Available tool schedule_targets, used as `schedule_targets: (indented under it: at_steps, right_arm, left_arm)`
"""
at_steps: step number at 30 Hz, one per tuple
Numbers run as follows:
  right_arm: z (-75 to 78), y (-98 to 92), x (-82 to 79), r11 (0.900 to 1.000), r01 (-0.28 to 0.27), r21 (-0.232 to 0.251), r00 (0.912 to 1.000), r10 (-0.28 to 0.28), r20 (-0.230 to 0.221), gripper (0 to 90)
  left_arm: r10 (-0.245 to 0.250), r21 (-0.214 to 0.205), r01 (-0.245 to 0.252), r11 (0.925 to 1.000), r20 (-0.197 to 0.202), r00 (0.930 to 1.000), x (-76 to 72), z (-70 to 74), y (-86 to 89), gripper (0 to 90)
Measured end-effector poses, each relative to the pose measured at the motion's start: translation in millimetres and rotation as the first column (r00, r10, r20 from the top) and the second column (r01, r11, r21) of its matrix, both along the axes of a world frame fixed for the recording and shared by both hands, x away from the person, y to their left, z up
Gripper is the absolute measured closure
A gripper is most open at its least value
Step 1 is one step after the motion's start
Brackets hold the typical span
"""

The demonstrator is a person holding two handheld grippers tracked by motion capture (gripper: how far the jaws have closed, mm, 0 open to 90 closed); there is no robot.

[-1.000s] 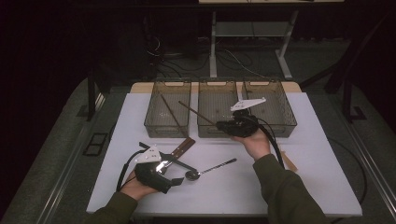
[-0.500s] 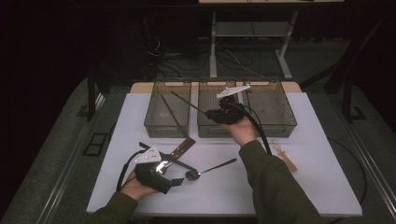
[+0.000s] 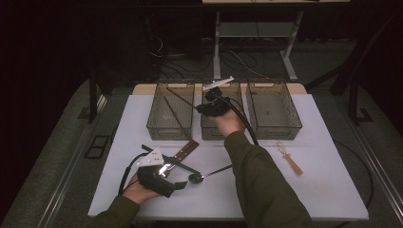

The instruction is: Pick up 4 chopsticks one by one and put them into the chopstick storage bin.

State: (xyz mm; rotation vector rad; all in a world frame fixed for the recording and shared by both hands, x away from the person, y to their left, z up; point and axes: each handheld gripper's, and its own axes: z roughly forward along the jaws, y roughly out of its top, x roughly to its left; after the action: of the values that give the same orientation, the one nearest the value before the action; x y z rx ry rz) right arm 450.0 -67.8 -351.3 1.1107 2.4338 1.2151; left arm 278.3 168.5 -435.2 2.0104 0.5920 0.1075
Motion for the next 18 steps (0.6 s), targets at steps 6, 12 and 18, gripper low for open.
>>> schedule_targets:
  at_steps: [6,12,18]
  right_arm:
    - [-4.5,17.5,14.2,0.9998,0.016,-0.012,0.9998,-0.016,-0.012,85.1]
    - [-10.5,34.0,25.1,0.9990,0.039,-0.023,0.9988,-0.039,-0.028,85.1]
    - [-12.6,49.4,33.7,0.9969,0.070,-0.036,0.9969,-0.071,-0.034,85.1]
  left_arm:
    - [-0.005,-0.006,0.005,1.0000,0.000,1.0000,0.0,0.2,0.1,0.0]
    - [-0.008,-0.007,0.008,0.9999,0.001,1.0000,-0.1,0.6,0.3,0.0]
    - [-0.009,-0.013,0.009,0.9999,0.002,1.0000,-0.5,1.2,-0.1,0.0]
